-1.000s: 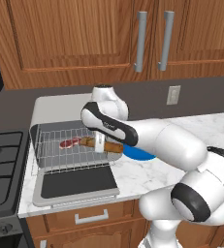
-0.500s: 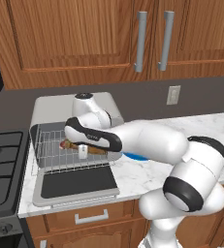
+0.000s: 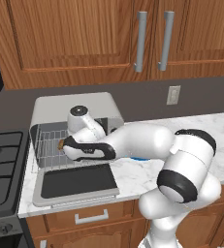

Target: Open the toaster oven door. Place the baguette on the top rack in the toaster oven and place the steak on the bottom rack.

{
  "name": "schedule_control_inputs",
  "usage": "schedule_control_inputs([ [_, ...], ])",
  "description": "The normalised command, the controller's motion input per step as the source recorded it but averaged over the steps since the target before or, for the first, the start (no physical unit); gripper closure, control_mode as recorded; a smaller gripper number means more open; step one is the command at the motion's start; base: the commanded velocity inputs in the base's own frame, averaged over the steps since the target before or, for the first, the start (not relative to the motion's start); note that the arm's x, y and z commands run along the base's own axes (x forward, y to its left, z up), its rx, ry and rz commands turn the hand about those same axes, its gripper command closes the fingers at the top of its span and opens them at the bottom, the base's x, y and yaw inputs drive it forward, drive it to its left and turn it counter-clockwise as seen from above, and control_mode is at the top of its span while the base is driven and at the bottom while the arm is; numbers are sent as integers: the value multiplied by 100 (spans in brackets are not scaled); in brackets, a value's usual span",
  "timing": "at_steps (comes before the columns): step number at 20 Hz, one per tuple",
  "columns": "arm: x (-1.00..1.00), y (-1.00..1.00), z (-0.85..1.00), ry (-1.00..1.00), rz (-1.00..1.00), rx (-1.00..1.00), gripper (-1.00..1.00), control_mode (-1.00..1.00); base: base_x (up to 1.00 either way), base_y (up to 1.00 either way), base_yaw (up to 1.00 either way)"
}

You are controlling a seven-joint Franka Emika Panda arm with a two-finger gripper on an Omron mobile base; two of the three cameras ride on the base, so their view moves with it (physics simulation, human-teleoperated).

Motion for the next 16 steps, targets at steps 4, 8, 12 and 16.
schedule_control_inputs([
  [4, 23, 14, -25, -1, 0, 0, 100, -100, 0, 0, 0],
  [8, 14, 16, -20, 0, 0, 0, 100, -100, 0, 0, 0],
  [12, -9, 18, -28, 1, 0, 0, -100, -100, 0, 0, 0],
  [16, -2, 7, -9, 0, 0, 0, -100, -100, 0, 0, 0],
])
